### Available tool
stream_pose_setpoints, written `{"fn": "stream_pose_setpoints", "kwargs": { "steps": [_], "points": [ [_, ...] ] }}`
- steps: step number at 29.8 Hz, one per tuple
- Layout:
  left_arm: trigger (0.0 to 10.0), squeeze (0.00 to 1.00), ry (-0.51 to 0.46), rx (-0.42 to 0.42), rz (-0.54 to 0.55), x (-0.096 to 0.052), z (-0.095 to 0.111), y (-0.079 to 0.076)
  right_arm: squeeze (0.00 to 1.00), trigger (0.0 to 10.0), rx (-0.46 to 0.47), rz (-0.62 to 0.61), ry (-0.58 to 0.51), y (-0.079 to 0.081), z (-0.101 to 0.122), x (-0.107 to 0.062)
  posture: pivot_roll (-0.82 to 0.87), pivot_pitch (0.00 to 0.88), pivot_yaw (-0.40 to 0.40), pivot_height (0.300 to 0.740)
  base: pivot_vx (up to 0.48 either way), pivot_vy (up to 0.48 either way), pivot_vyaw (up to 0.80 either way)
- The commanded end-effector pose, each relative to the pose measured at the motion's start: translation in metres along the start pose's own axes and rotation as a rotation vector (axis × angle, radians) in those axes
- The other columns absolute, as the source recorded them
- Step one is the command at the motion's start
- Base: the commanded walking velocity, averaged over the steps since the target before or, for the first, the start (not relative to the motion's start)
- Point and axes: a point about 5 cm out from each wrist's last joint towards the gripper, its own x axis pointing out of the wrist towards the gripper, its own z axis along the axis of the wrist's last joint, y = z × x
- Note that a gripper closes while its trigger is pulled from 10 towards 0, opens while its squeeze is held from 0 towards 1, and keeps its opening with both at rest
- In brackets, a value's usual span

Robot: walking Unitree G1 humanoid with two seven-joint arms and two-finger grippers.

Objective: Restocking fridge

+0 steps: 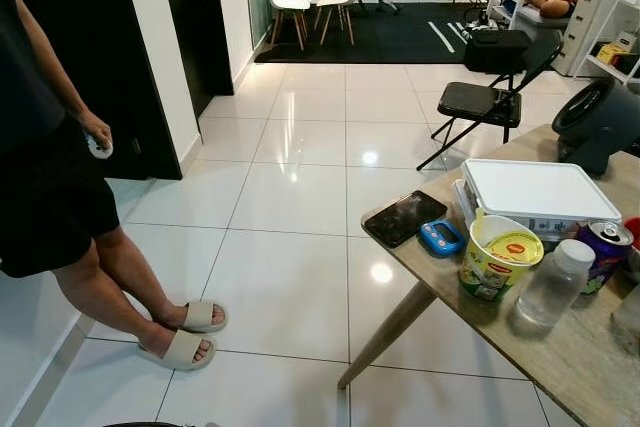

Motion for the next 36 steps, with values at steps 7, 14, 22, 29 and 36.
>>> {"fn": "stream_pose_setpoints", "kwargs": {
  "steps": [7,14,22,29,36],
  "points": [
    [10.0,0.0,0.009,0.016,-0.043,0.001,-0.001,-0.015,0.0,10.0,0.06,-0.071,0.029,-0.02,-0.014,-0.003,-0.06,0.0,-0.013,0.74,0.0,0.0,0.0],
    [10.0,0.0,-0.012,0.004,-0.021,0.001,0.007,-0.004,0.0,10.0,0.089,-0.087,0.026,-0.025,-0.013,-0.004,-0.06,0.0,-0.013,0.74,0.0,0.0,0.0],
    [10.0,0.0,0.011,0.021,-0.044,-0.001,-0.003,0.0,0.0,10.0,0.083,-0.083,0.022,-0.023,-0.012,-0.003,-0.08,0.022,-0.004,0.74,0.0,-0.097,0.0],
    [10.0,0.0,0.014,-0.009,-0.041,0.0,-0.005,-0.008,0.0,10.0,0.078,-0.09,0.047,-0.026,-0.022,-0.005,-0.08,0.0,-0.014,0.74,0.0,-0.27,0.0],
    [10.0,0.0,0.015,0.004,-0.055,0.0,-0.004,-0.011,0.0,10.0,0.084,-0.099,0.05,-0.028,-0.025,-0.006,-0.09,0.0,-0.009,0.74,0.0,0.0,0.0]
  ]
}}
